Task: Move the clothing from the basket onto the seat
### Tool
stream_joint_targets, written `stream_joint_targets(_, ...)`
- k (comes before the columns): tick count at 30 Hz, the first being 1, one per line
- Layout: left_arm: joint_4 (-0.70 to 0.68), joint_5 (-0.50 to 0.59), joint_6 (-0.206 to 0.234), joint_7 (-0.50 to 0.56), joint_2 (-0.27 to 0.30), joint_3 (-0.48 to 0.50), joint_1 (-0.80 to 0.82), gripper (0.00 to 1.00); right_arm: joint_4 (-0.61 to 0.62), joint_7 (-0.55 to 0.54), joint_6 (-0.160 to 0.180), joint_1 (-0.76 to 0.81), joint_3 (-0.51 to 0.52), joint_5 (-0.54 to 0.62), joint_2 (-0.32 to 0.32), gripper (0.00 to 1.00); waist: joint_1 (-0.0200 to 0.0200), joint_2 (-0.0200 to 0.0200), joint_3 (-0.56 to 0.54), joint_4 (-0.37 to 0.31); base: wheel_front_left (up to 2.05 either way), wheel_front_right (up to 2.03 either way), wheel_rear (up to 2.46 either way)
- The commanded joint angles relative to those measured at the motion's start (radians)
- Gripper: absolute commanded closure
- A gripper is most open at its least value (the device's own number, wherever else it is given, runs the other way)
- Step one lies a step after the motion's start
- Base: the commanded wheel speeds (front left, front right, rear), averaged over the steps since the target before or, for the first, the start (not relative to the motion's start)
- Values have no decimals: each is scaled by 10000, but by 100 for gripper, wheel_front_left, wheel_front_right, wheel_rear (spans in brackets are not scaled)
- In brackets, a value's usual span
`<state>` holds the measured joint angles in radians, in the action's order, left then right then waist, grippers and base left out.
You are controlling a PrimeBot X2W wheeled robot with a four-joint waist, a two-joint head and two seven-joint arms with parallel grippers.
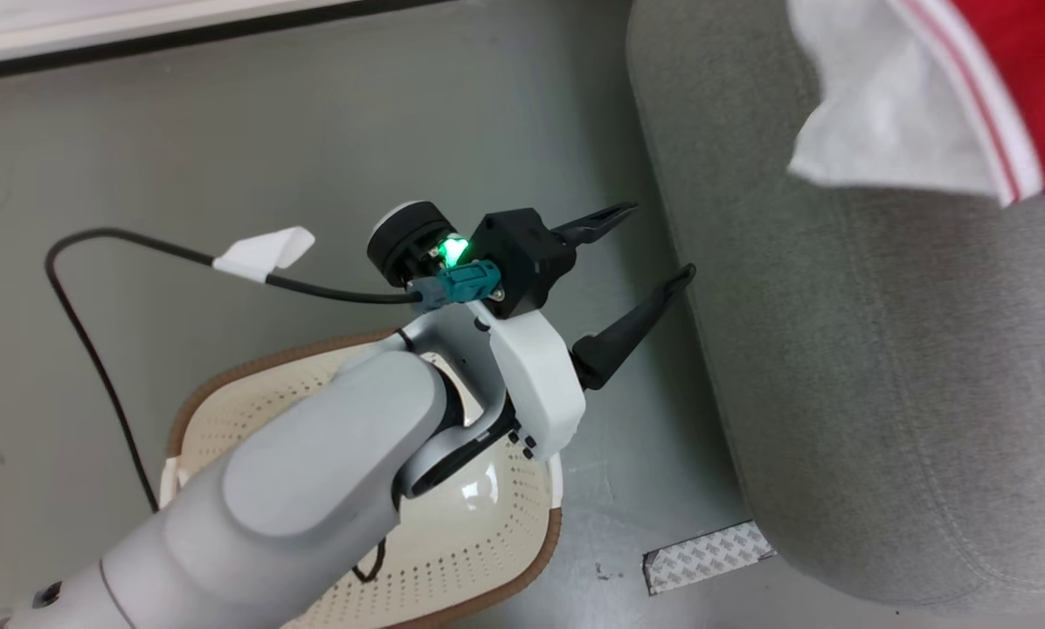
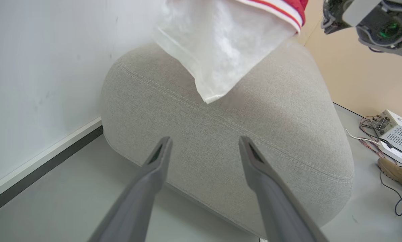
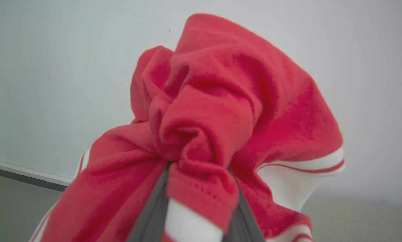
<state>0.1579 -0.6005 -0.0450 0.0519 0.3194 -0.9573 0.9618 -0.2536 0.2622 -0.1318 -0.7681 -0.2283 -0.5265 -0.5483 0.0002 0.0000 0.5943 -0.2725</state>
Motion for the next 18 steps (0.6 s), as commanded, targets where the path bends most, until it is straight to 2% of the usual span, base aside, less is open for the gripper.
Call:
stream_joint_targets(1, 8, 114, -51, 2, 1, -13, 155, 0, -108, 40, 22, -276, 140, -69, -151, 100, -2, 0, 170, 151, 0, 0, 0)
stream_joint_targets(11, -116, 269, 53, 55, -3, -41, 494, 0, -1584, 40, 22, -1566, 786, -335, -951, 100, -2, 0, 789, 585, 0, 0, 0)
stream_joint_targets(18, -355, 402, 125, 199, 40, -66, 764, 0, -2759, 40, 22, -2643, 721, -664, -1528, 100, -2, 0, 1245, 804, 0, 0, 0)
